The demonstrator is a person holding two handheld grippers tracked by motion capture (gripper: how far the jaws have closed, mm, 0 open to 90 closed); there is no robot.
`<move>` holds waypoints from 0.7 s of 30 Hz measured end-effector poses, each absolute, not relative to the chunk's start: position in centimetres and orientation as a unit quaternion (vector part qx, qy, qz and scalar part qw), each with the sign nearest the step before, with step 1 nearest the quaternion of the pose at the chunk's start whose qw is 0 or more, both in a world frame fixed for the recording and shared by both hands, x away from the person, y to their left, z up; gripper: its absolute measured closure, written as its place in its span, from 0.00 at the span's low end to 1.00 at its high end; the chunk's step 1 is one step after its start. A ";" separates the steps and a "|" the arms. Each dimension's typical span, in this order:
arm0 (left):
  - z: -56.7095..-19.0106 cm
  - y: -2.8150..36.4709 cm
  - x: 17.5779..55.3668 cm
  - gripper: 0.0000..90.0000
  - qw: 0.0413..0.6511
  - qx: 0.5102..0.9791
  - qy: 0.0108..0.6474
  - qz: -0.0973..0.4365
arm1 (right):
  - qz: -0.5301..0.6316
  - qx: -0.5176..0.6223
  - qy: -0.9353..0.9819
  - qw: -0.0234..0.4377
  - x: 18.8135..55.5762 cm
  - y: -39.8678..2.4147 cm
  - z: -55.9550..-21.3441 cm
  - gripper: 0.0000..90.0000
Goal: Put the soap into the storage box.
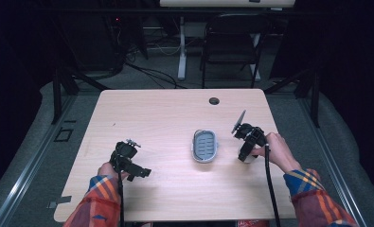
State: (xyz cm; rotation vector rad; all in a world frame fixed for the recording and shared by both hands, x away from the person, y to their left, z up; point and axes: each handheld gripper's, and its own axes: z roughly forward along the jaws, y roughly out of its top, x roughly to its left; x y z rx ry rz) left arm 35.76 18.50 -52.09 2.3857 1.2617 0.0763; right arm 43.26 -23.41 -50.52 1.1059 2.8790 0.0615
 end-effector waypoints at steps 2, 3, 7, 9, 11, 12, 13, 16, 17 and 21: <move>-52.1 18.5 35.8 0.00 0.219 0.862 0.456 0.027 | 0.016 0.354 0.935 0.029 43.4 -23.3 -50.4 0.27; -52.1 18.5 35.8 0.00 0.219 0.862 0.456 0.027 | 0.019 0.358 0.933 0.025 43.4 -23.1 -50.4 0.27; -52.1 18.5 35.8 0.00 0.219 0.863 0.455 0.027 | 0.023 0.359 0.933 0.028 43.6 -22.8 -50.3 0.27; -52.1 18.5 35.8 0.00 0.219 0.862 0.456 0.027 | 0.020 0.357 0.934 0.025 43.7 -22.7 -50.2 0.27; -52.1 18.5 35.8 0.00 0.219 0.862 0.456 0.027 | 0.021 0.356 0.934 0.027 43.8 -22.6 -50.1 0.27; -52.1 18.5 35.8 0.00 0.219 0.862 0.456 0.027 | 0.020 0.353 0.935 0.027 44.0 -22.4 -50.0 0.27; -52.1 18.5 35.8 0.00 0.219 0.862 0.456 0.027 | 0.020 0.353 0.935 0.027 44.0 -22.4 -50.0 0.27; -52.1 18.5 35.8 0.00 0.219 0.862 0.456 0.026 | 0.018 0.351 0.936 0.025 44.3 -22.3 -49.7 0.27; -52.1 18.5 35.8 0.00 0.219 0.863 0.455 0.026 | 0.017 0.349 0.936 0.029 44.4 -22.3 -49.6 0.27; -52.1 18.5 35.8 0.00 0.219 0.862 0.456 0.026 | 0.016 0.347 0.937 0.028 44.6 -22.2 -49.4 0.27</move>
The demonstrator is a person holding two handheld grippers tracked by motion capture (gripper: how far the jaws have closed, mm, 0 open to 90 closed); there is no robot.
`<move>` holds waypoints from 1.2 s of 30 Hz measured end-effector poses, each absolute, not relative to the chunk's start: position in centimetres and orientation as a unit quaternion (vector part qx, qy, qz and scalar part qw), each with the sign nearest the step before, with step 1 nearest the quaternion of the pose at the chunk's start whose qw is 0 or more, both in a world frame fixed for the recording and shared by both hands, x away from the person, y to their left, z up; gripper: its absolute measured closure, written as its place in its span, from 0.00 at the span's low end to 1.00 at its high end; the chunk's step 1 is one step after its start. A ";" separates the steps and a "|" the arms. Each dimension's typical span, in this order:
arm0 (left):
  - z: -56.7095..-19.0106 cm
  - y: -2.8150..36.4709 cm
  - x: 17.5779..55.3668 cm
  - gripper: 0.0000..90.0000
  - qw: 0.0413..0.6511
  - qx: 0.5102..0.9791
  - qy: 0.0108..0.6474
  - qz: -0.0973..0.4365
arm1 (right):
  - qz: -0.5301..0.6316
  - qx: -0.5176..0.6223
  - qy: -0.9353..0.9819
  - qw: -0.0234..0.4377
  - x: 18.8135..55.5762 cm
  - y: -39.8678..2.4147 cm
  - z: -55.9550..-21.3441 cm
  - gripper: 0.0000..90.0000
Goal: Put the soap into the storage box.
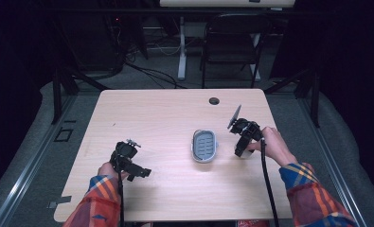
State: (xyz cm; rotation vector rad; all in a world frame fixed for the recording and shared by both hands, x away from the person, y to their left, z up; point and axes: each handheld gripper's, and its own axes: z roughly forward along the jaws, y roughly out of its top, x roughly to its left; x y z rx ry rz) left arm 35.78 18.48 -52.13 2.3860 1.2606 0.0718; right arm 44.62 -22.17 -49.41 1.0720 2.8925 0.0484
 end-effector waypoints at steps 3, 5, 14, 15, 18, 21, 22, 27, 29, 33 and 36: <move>-52.1 18.5 35.8 0.00 0.219 0.862 0.455 0.026 | 0.014 0.349 0.937 0.027 44.7 -22.0 -49.3 0.27; -52.1 18.5 35.8 0.00 0.219 0.862 0.456 0.026 | 0.013 0.349 0.937 0.025 44.8 -22.0 -49.1 0.27; -52.1 18.4 35.8 0.00 0.218 0.863 0.455 0.027 | 0.028 0.356 0.934 0.023 45.4 -22.0 -48.6 0.27; -52.1 18.4 35.8 0.00 0.217 0.863 0.455 0.027 | 0.027 0.353 0.935 0.024 45.5 -22.0 -48.6 0.27; -52.1 18.4 35.7 0.00 0.217 0.863 0.455 0.027 | 0.023 0.350 0.936 0.026 45.6 -22.0 -48.4 0.27; -52.1 18.4 35.8 0.00 0.216 0.864 0.454 0.026 | 0.023 0.350 0.936 0.028 45.8 -21.9 -48.1 0.27; -52.1 18.4 35.8 0.00 0.216 0.864 0.454 0.026 | 0.023 0.350 0.936 0.028 45.8 -21.9 -48.1 0.27; -52.1 18.4 35.8 0.00 0.216 0.864 0.454 0.026 | 0.026 0.351 0.936 0.029 46.1 -21.6 -47.3 0.27; -52.1 18.3 35.7 0.00 0.216 0.863 0.455 0.025 | 0.023 0.348 0.937 0.031 46.2 -21.5 -47.0 0.27; -52.2 18.4 35.8 0.00 0.216 0.864 0.454 0.027 | 0.030 0.346 0.937 0.033 46.3 -21.1 -46.4 0.27; -52.1 18.3 35.8 0.00 0.216 0.864 0.453 0.027 | 0.028 0.344 0.938 0.031 46.6 -20.7 -46.0 0.27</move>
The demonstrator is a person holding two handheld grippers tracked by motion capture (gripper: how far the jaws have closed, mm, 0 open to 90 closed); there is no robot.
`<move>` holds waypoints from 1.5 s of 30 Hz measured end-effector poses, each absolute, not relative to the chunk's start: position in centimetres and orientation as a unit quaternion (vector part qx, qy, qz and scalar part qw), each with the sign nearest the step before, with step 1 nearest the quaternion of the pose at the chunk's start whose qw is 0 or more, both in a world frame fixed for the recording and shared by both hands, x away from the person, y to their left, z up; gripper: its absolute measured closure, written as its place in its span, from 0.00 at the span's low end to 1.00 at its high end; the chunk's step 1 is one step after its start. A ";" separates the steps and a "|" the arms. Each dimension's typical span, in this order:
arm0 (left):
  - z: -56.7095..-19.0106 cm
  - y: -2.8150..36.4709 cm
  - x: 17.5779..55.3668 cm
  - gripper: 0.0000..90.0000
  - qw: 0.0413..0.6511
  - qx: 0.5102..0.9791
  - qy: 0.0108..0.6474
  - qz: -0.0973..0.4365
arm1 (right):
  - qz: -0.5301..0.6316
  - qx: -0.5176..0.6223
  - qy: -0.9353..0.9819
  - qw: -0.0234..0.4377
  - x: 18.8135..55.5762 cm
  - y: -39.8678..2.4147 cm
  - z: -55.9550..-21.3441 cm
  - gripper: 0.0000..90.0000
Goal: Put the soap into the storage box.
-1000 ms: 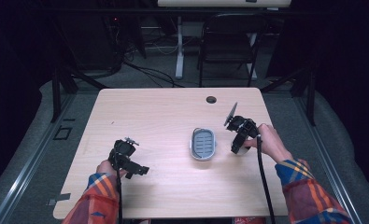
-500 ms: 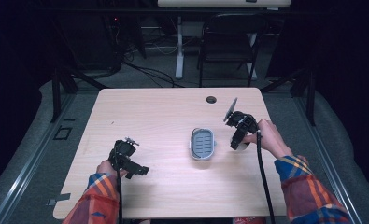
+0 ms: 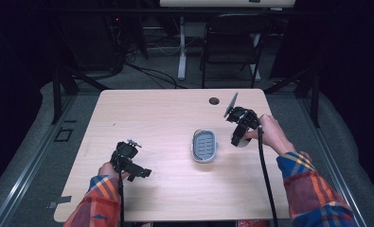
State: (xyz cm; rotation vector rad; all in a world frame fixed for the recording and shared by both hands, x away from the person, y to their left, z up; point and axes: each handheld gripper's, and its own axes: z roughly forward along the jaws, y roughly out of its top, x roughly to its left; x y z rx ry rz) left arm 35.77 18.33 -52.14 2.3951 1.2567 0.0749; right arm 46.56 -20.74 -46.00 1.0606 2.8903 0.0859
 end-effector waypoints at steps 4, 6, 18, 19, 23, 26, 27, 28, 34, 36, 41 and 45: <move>-52.1 18.4 35.7 0.00 0.217 0.864 0.454 0.026 | 0.031 0.345 0.938 0.034 46.7 -20.4 -45.6 0.27; -52.1 18.4 35.8 0.00 0.217 0.864 0.454 0.025 | 0.027 0.337 0.940 0.036 46.8 -19.9 -45.2 0.27; -52.1 18.4 35.8 0.00 0.217 0.864 0.454 0.024 | 0.030 0.322 0.946 0.041 47.2 -17.9 -44.2 0.27; -52.1 18.4 35.8 0.00 0.217 0.864 0.454 0.024 | 0.025 0.319 0.947 0.040 47.3 -17.7 -44.0 0.27; -52.1 18.5 35.8 0.00 0.218 0.863 0.454 0.025 | 0.024 0.317 0.947 0.042 47.3 -17.1 -43.6 0.27; -52.1 18.4 35.8 0.00 0.218 0.864 0.454 0.025 | 0.028 0.305 0.951 0.047 47.5 -16.2 -43.2 0.27; -52.1 18.4 35.8 0.00 0.218 0.864 0.454 0.025 | 0.028 0.305 0.951 0.047 47.5 -16.2 -43.2 0.27; -52.1 18.5 35.8 0.00 0.218 0.864 0.454 0.025 | 0.029 0.305 0.951 0.046 47.5 -15.7 -43.1 0.27; -52.1 18.5 35.8 0.00 0.218 0.864 0.453 0.025 | 0.027 0.296 0.954 0.045 47.6 -14.7 -43.0 0.27; -52.1 18.5 35.8 0.00 0.219 0.864 0.453 0.025 | 0.029 0.293 0.955 0.045 47.7 -14.5 -42.9 0.27; -52.1 18.5 35.8 0.00 0.219 0.864 0.454 0.025 | 0.033 0.290 0.955 0.044 47.7 -14.0 -42.8 0.27; -52.1 18.5 35.8 0.00 0.219 0.863 0.454 0.024 | 0.034 0.285 0.957 0.039 47.7 -13.0 -43.2 0.27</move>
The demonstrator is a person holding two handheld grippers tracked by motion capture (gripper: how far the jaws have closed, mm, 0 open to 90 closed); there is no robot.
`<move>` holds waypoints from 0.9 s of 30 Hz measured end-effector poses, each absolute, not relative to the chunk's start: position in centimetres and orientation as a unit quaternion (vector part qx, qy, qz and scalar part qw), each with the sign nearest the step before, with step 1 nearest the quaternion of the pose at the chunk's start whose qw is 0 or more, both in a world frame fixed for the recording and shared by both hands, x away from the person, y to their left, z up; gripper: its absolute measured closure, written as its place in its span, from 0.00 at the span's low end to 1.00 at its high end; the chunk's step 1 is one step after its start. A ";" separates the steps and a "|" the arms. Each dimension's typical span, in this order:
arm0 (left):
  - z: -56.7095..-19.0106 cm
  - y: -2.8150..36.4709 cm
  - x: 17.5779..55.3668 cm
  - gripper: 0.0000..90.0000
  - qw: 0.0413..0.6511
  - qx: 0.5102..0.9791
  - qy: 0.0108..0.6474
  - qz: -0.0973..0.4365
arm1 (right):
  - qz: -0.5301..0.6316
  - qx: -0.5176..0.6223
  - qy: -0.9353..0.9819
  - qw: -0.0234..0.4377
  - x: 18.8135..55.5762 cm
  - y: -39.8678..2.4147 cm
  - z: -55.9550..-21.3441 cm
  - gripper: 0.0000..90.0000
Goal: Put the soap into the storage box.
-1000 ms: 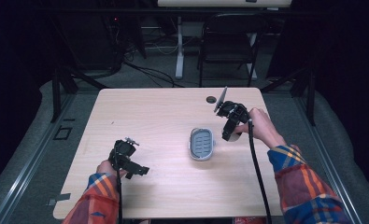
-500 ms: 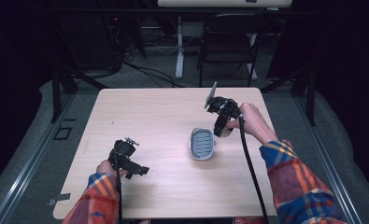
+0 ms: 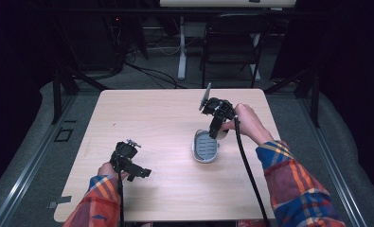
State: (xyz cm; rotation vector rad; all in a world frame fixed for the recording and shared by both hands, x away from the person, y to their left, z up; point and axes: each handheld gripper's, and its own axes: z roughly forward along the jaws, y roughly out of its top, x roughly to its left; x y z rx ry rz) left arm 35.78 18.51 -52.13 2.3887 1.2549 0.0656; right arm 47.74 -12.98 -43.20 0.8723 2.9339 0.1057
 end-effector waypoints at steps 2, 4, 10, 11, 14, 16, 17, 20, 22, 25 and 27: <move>-52.1 18.5 35.8 0.00 0.220 0.863 0.454 0.023 | 0.032 0.281 0.958 0.039 47.8 -12.8 -43.2 0.27; -52.1 18.5 35.8 0.00 0.220 0.863 0.454 0.023 | 0.034 0.276 0.960 0.040 47.9 -12.4 -43.1 0.27; -52.1 18.5 35.8 0.00 0.220 0.863 0.454 0.023 | 0.035 0.274 0.961 0.032 48.0 -11.7 -43.5 0.27; -52.1 18.5 35.8 0.00 0.220 0.863 0.454 0.023 | 0.035 0.274 0.961 0.029 48.0 -11.5 -43.7 0.27; -52.1 18.5 35.8 0.00 0.220 0.863 0.454 0.024 | 0.039 0.271 0.961 0.027 48.1 -11.2 -44.1 0.27; -52.1 18.6 35.8 0.00 0.220 0.863 0.454 0.024 | 0.041 0.271 0.961 0.024 48.2 -10.9 -44.5 0.27; -52.1 18.6 35.8 0.00 0.220 0.863 0.454 0.023 | 0.046 0.272 0.961 0.025 48.1 -10.8 -44.6 0.27; -52.1 18.6 35.8 0.00 0.221 0.863 0.454 0.023 | 0.045 0.271 0.961 0.019 48.2 -10.6 -45.0 0.27; -52.1 18.6 35.8 0.00 0.221 0.863 0.454 0.023 | 0.044 0.268 0.962 0.016 48.2 -10.4 -45.5 0.27; -52.1 18.6 35.8 0.00 0.221 0.863 0.454 0.023 | 0.045 0.265 0.963 0.010 48.2 -10.1 -46.5 0.27; -52.1 18.6 35.8 0.00 0.221 0.863 0.454 0.023 | 0.046 0.264 0.963 0.009 48.2 -10.1 -46.8 0.27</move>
